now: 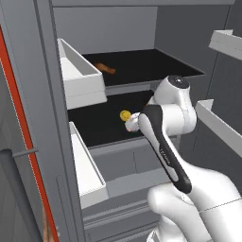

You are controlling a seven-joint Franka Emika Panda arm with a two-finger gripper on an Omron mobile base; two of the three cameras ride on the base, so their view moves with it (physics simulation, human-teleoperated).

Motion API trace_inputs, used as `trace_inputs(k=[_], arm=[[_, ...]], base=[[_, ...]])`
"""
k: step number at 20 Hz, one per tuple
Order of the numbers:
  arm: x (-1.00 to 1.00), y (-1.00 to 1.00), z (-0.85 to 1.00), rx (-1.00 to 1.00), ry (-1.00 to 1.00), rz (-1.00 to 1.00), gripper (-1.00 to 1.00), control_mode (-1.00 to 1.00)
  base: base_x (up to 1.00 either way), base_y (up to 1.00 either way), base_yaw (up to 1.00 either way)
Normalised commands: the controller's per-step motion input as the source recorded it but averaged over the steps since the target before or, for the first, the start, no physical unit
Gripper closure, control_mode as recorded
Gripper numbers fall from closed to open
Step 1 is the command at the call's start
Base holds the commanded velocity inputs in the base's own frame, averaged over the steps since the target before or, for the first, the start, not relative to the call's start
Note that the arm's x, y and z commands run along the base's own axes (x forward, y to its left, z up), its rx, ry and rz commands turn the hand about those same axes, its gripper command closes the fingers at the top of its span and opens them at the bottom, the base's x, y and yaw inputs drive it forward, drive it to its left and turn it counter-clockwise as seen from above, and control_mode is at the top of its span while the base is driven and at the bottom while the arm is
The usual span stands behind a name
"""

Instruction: Place one lemon and one chicken drumstick in each tupperware on the nearby counter, to pack two identical lunches.

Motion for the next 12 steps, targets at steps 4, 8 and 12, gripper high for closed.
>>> trace_inputs(k=[4,8,12], arm=[[0.83,0.19,0.76,0.0,-0.16,0.0,-1.0,-1.0],[0.63,0.18,0.63,0.0,-0.14,0.0,-1.0,-1.0],[0.51,0.23,0.49,0.0,-0.13,0.0,-1.0,-1.0]], base=[[0.0,0.0,0.0],[0.0,0.0,0.0],[0.0,0.0,0.0]])
